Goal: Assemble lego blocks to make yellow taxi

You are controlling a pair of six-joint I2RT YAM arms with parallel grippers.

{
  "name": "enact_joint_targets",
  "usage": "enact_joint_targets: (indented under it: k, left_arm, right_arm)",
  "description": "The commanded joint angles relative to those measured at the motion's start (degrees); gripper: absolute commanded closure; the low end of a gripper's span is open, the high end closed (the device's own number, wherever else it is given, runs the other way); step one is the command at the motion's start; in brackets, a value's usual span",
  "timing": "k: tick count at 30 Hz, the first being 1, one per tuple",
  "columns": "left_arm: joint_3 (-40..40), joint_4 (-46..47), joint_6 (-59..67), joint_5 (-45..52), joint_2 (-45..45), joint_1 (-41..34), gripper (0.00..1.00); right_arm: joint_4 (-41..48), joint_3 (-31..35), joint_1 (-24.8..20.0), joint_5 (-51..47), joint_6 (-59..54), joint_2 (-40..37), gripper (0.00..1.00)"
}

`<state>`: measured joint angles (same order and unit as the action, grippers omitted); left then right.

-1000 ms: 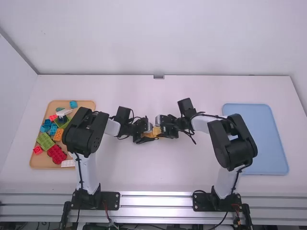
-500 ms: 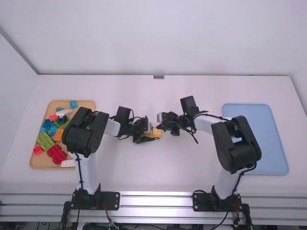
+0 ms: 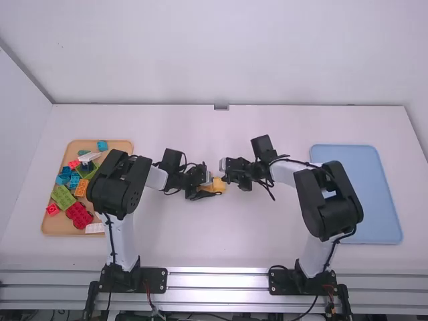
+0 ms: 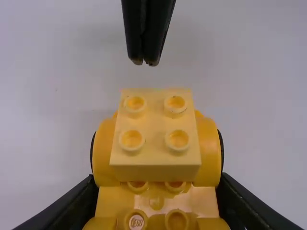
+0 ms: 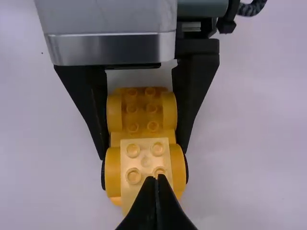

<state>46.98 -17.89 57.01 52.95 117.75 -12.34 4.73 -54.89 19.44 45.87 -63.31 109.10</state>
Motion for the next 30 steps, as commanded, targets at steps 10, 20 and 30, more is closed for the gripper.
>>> enact_joint_targets:
  k: [10, 20, 30]
  left_arm:
    - [-0.5, 0.5, 0.4, -0.1, 1.1, -0.4, 0.4]
    - [-0.5, 0.5, 0.4, -0.1, 1.1, -0.4, 0.4]
    - [-0.5, 0.5, 0.4, -0.1, 1.1, -0.4, 0.4]
  right_arm:
    - [0.0, 0.2, 3.2, 0.1, -1.2, 1.3, 1.0]
    - [-4.5, 0.2, 3.7, -0.7, 2.8, 5.6, 1.0]
    - [-4.1, -0.4, 4.9, -2.5, 2.9, 5.7, 1.0]
